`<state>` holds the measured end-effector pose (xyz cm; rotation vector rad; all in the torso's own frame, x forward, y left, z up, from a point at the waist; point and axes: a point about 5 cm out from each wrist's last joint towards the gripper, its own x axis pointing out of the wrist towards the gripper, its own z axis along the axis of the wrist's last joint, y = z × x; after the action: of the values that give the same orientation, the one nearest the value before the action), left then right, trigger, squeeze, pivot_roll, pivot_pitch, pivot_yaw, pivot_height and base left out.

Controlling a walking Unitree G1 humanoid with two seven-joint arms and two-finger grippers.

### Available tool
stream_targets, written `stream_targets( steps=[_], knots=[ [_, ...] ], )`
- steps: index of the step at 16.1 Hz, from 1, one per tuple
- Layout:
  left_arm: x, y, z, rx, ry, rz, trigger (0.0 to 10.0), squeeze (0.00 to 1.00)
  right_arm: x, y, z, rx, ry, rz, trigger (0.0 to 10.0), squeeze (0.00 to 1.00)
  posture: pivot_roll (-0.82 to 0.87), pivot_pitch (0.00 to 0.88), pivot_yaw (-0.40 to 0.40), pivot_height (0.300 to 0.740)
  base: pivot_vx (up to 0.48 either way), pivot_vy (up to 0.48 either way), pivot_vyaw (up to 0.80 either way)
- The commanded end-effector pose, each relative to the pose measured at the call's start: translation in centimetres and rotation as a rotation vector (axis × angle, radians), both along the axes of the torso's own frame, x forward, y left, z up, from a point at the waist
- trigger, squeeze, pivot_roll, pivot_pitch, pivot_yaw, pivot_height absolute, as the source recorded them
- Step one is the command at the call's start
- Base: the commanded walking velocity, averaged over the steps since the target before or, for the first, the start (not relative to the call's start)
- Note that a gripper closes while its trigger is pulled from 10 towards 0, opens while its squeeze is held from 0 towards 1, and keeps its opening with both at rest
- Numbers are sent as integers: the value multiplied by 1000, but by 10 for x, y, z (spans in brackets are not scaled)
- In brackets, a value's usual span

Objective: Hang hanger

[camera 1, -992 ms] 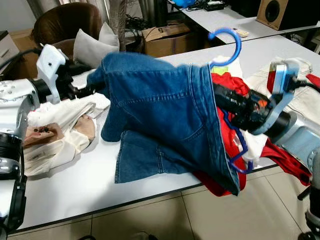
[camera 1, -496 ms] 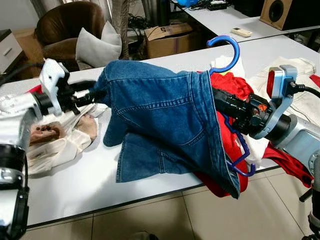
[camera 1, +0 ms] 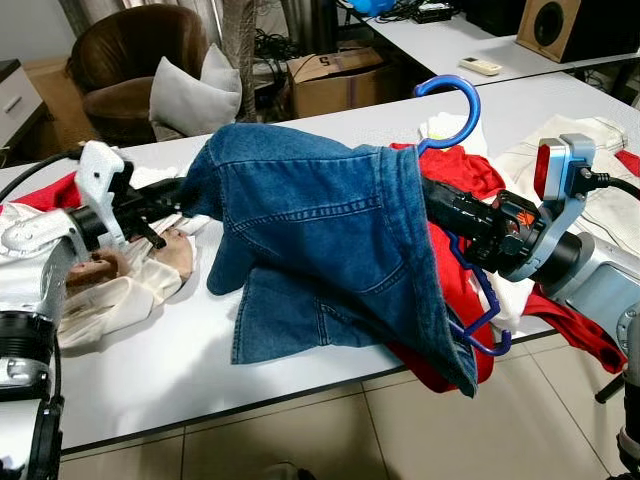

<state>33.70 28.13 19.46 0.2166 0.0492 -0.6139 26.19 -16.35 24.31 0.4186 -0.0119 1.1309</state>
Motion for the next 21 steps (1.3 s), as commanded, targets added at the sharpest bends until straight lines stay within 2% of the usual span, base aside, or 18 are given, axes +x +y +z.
stream_targets(
  steps=[1, 4, 5, 7, 12, 15, 16, 17, 18, 19, 21],
  knots=[
    [-1, 13, -2, -4, -15, 114, 0, 0, -1, 4, 8, -4, -43, 16, 10000, 0, -111, 0, 116, 719, 0, 0, 0],
    [-3, 25, -9, -69, -3, 240, 0, 0, 5, 2, 12, 7, -62, -22, 10000, 0, -109, 0, 113, 719, 0, 0, 0],
    [-5, 26, -13, -74, 7, 253, 0, 0, 6, 2, 13, 11, -70, -30, 10000, 0, -109, 0, 113, 719, 0, 0, 0],
    [-7, 31, -23, -47, 38, 305, 0, 0, 9, 1, 16, 20, -85, -60, 10000, 0, -104, 0, 109, 719, 0, 0, 0],
    [-12, 56, -37, 8, 102, 538, 0, 0, 11, 1, 18, 36, -105, -74, 10000, 0, -104, 0, 112, 719, 0, 0, 0],
    [-12, 56, -38, 32, 105, 537, 0, 0, 12, 0, 17, 43, -105, -78, 10000, 0, -104, 0, 112, 719, 0, 0, 0],
    [-10, 51, -38, 19, 96, 512, 2824, 0, 13, 1, 17, 45, -105, -78, 10000, 0, -103, 0, 113, 719, 0, 0, 0],
    [-9, 43, -34, -43, 95, 424, 10000, 0, 13, 2, 17, 46, -106, -77, 10000, 0, -103, 0, 113, 719, 0, 0, 0],
    [-9, 41, -31, -47, 89, 387, 10000, 737, 13, 2, 17, 46, -106, -76, 10000, 0, -103, 0, 113, 719, 0, 0, 0],
    [-9, 39, -25, -43, 76, 332, 10000, 1000, 14, 3, 17, 42, -108, -72, 10000, 0, -103, 0, 113, 719, 0, 0, 0],
    [-11, 44, -5, -50, 41, 243, 10000, 1000, 17, 4, 16, 34, -108, -66, 10000, 0, -101, 0, 111, 719, 0, 0, 0]
  ],
)
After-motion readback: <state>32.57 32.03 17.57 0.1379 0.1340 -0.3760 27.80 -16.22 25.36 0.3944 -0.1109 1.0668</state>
